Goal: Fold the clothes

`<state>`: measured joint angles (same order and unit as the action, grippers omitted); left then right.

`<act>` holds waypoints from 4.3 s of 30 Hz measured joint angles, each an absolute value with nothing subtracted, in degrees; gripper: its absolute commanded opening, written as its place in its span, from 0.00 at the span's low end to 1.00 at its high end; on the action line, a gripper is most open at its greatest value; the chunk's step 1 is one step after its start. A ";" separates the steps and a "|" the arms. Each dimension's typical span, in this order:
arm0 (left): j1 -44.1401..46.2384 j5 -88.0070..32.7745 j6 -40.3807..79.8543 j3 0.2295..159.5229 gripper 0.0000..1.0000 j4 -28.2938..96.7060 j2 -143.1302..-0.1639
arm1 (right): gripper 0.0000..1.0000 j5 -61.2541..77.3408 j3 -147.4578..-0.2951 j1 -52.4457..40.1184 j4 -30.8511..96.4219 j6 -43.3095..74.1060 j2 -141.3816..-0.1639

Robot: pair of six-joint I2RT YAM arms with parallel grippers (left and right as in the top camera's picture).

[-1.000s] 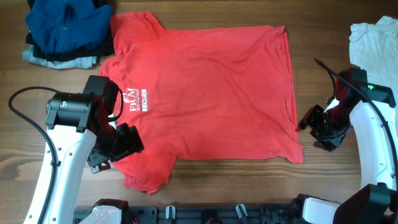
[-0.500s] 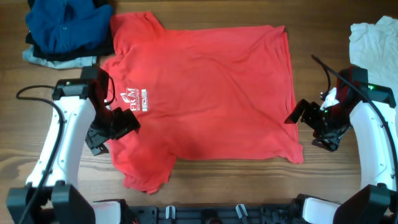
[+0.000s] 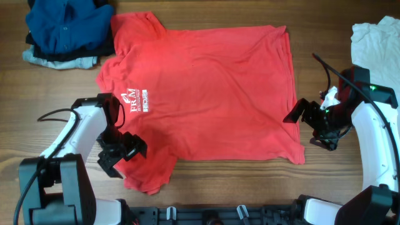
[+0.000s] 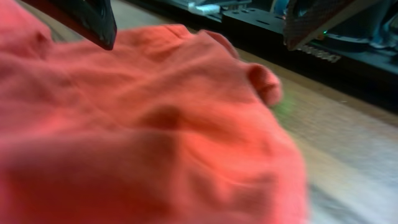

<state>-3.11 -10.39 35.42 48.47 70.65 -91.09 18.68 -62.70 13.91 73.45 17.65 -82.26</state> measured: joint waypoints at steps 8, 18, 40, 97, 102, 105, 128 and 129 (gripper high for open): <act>-3.11 -7.09 42.52 47.92 0.90 66.96 -91.09 | 0.99 19.73 -58.63 13.91 72.73 17.63 -82.17; -3.11 -6.87 42.46 41.52 0.30 63.94 -91.09 | 0.88 16.03 -57.45 13.91 69.87 23.77 -82.15; -3.11 -6.85 42.35 41.52 0.17 61.39 -91.09 | 0.63 10.04 -39.09 13.91 57.74 36.93 -81.69; -3.11 -0.60 41.04 54.33 0.10 32.75 -80.60 | 0.04 10.55 -59.33 10.72 41.80 49.84 -87.72; -3.11 1.06 40.99 54.35 0.56 27.99 -82.21 | 0.48 10.81 -59.29 1.85 30.59 52.01 -95.15; -3.11 1.26 41.04 54.41 0.75 31.18 -84.12 | 0.99 7.27 -59.29 0.32 29.26 52.34 -97.19; 5.63 -8.01 42.37 52.36 0.04 37.21 -93.45 | 0.99 20.95 -70.76 -5.85 54.30 30.09 -95.83; 5.63 -8.03 42.44 52.36 0.04 36.38 -93.45 | 0.99 20.78 -70.76 -5.87 54.54 30.09 -95.83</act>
